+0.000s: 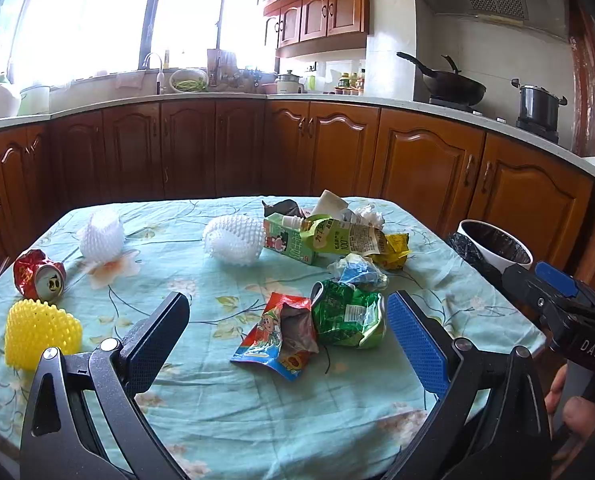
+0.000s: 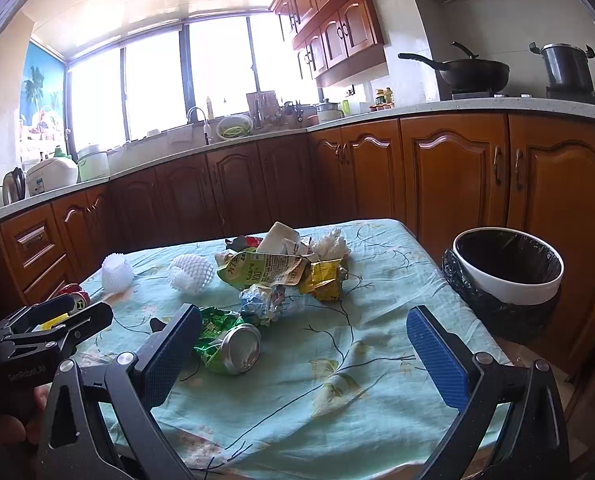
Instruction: Collect trash
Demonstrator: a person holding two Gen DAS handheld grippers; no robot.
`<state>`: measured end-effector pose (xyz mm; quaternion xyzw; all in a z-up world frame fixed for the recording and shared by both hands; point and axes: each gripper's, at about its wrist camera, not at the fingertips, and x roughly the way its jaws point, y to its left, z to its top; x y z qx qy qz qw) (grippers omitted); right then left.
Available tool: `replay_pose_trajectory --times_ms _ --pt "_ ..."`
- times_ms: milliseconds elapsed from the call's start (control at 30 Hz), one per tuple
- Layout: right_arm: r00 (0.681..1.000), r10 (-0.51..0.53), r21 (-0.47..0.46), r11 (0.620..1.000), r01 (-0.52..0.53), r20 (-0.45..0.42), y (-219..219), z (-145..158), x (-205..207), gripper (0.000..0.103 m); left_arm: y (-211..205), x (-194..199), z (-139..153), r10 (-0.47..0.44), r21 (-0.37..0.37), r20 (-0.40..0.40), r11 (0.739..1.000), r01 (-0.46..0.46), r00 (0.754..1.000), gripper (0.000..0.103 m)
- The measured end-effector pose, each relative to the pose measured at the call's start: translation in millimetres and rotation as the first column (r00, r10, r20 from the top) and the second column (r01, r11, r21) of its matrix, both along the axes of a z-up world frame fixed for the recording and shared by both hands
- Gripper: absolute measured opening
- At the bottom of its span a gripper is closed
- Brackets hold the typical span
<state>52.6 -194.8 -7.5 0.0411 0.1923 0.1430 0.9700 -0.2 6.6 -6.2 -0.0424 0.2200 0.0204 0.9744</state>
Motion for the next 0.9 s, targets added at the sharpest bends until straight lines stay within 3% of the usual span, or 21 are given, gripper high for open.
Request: replay_pose_trajectory --times_ms 900 --pt "1.0 0.01 0.009 1.0 -0.01 -0.005 1.1 1.4 1.5 0.103 -0.6 2.1 0.8 0.0 0.007 0.0 1.0 0.0 1.0 0.101"
